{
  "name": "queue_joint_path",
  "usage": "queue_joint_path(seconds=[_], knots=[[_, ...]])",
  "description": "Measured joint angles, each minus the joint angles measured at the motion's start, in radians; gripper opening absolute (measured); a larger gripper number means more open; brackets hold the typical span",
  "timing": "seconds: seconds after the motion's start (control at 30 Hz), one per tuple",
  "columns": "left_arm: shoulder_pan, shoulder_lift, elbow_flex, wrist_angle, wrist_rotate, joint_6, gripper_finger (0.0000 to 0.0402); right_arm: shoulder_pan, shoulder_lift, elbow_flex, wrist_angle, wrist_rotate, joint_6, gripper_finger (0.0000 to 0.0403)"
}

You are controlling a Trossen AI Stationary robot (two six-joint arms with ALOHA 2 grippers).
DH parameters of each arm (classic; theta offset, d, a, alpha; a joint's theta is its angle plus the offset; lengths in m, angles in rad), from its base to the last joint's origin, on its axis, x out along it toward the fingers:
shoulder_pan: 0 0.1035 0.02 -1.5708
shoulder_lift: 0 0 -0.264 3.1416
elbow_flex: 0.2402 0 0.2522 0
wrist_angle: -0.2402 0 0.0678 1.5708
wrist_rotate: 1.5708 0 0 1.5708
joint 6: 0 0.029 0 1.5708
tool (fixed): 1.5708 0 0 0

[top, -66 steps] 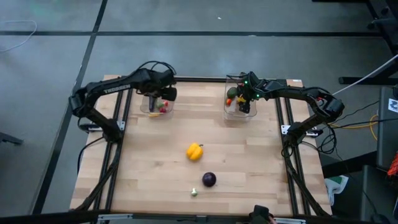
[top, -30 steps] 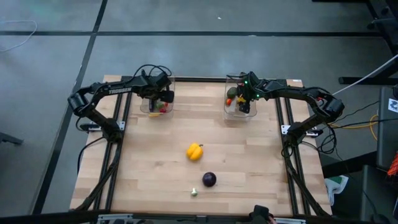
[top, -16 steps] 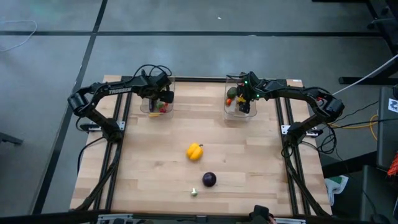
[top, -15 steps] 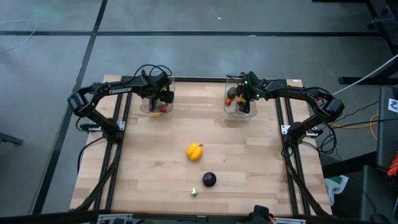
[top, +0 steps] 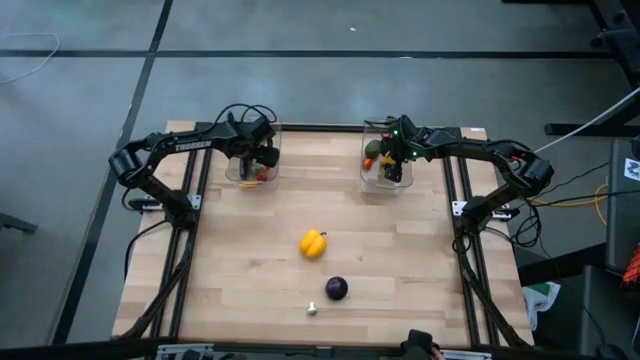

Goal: Sort produce into baskets
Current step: Put the green cucumber into the left transparent bin

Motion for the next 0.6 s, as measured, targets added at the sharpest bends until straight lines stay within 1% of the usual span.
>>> queue_joint_path(seconds=[0.23,0.37,0.5,0.6], knots=[[0.000,0.005,0.000,0.006,0.000,-0.053,0.0210,0.000,0.000,0.000,0.000,0.000,0.000,0.0292],[0.000,0.005,0.000,0.014,0.000,-0.059,0.0210,0.000,0.000,0.000,0.000,0.000,0.000,0.0292],[0.000,0.005,0.000,0.018,0.000,-0.109,0.0210,0.000,0.000,0.000,0.000,0.000,0.000,0.0292],[0.000,0.005,-0.001,0.039,-0.009,-0.110,0.0210,0.000,0.000,0.000,0.000,0.000,0.000,0.0292]])
